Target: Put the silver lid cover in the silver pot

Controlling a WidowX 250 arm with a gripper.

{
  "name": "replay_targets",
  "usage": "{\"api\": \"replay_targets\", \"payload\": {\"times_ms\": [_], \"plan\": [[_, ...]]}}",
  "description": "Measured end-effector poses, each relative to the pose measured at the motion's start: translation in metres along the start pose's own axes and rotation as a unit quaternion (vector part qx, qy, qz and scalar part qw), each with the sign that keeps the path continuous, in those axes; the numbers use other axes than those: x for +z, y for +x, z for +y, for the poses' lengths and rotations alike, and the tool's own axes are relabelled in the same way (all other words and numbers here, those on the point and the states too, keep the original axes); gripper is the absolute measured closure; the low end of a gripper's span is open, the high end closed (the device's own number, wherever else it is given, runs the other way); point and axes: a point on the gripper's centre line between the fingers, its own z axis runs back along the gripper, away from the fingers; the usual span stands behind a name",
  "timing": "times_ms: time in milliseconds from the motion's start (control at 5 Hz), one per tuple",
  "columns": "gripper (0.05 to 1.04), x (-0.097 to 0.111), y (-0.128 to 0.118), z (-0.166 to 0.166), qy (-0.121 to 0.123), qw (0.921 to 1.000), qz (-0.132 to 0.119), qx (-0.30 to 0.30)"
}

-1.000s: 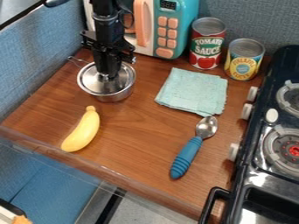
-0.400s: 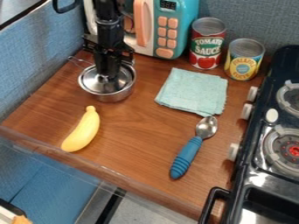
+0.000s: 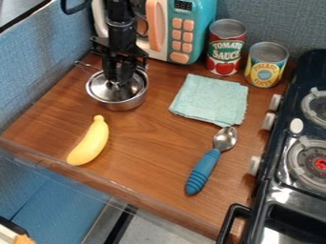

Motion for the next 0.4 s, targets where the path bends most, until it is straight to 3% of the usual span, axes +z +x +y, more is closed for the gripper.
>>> {"api": "replay_targets", "payload": {"times_ms": [200, 400], "plan": [[0.168, 0.008, -0.005, -0.001, -0.004, 1.0000, 0.000, -0.001], [0.076, 0.040, -0.016, -0.003, -0.007, 0.9994, -0.028, -0.017]]}}
